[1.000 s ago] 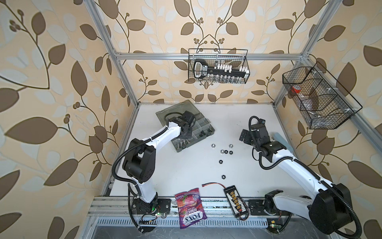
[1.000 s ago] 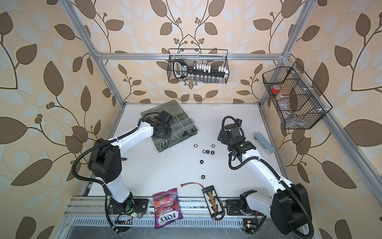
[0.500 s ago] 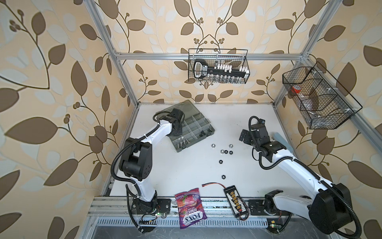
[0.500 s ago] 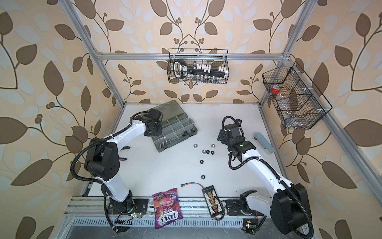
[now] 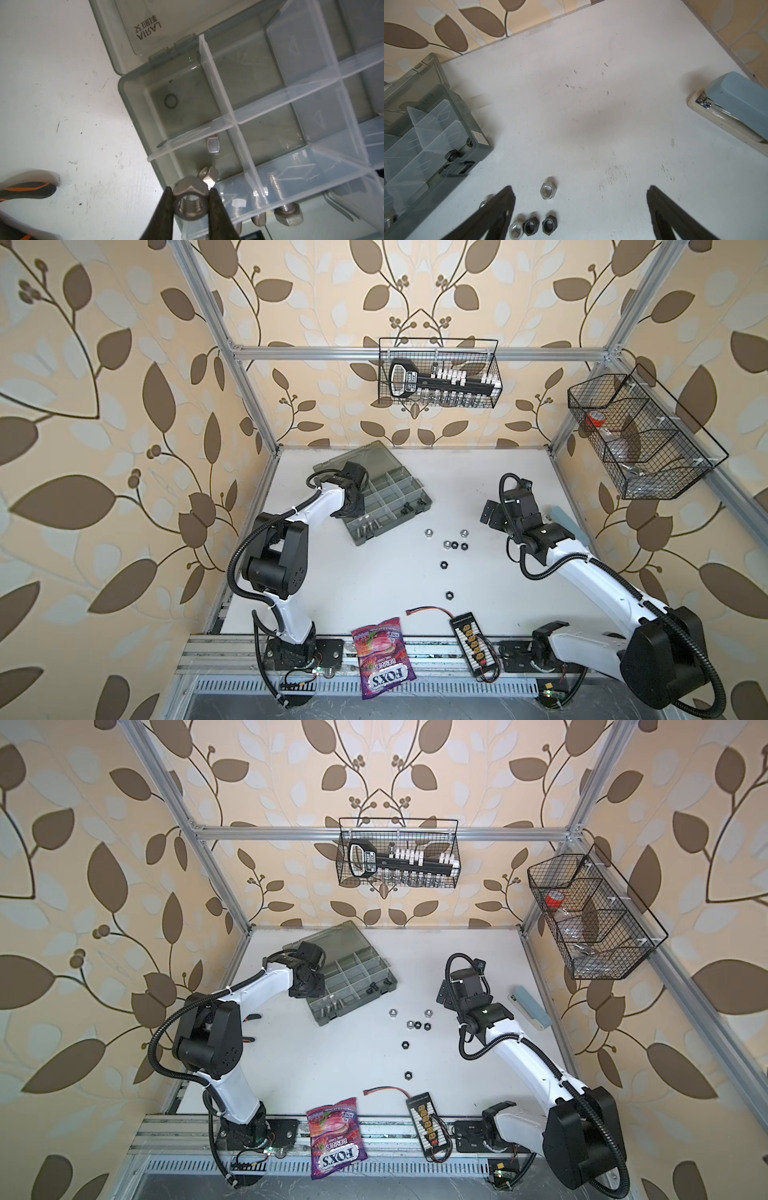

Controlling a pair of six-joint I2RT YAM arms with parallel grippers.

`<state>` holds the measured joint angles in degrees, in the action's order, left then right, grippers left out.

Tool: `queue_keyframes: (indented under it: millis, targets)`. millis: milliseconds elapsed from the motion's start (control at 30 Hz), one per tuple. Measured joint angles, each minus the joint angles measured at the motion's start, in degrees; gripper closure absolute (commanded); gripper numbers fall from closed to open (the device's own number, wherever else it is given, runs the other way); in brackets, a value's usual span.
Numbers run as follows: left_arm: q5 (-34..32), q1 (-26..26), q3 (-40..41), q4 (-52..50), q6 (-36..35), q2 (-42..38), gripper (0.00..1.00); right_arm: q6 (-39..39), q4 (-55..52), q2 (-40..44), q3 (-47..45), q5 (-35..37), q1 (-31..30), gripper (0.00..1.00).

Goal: Sort the screws and nuts into containers
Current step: Place the nut into the container, then pick up the nut at the center of the table.

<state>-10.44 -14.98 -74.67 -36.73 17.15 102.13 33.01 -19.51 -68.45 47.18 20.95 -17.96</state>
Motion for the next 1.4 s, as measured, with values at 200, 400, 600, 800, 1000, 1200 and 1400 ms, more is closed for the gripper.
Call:
queue_keyframes:
  millis: [200, 400, 600, 800, 1000, 1200, 1400]
  targets:
    - [-0.02, 0.09, 0.0, 0.2, -0.15, 0.07, 0.63, 0.0, 0.0, 0.0, 0.0, 0.0, 0.0, 0.0]
    - [0.04, 0.09, 0.0, 0.2, -0.13, 0.04, 0.63, 0.0, 0.0, 0.0, 0.0, 0.0, 0.0, 0.0]
    - [2.29, 0.07, 0.68, 0.59, 0.02, -1.62, 0.57, 0.0, 0.0, 0.0, 0.0, 0.0, 0.0, 0.0]
    - [5.66, -1.86, 1.95, 1.6, 0.83, -7.43, 0.49, 0.04, 0.0, 0.0, 0.0, -0.02, 0.0, 0.0]
    - [6.25, -11.06, 1.88, 3.63, 0.81, -9.38, 0.43, 0.24, 0.07, 0.0, 0.0, -0.61, 0.0, 0.0]
    - [9.03, -19.19, 0.04, 5.33, 0.79, -7.5, 0.43, 0.26, 0.11, 0.0, -0.04, -0.72, 0.09, 0.0]
    - [11.41, -25.46, -6.36, 7.26, 0.35, 1.62, 0.45, 0.66, 0.37, 0.24, -0.85, -0.85, 0.35, 0.0]
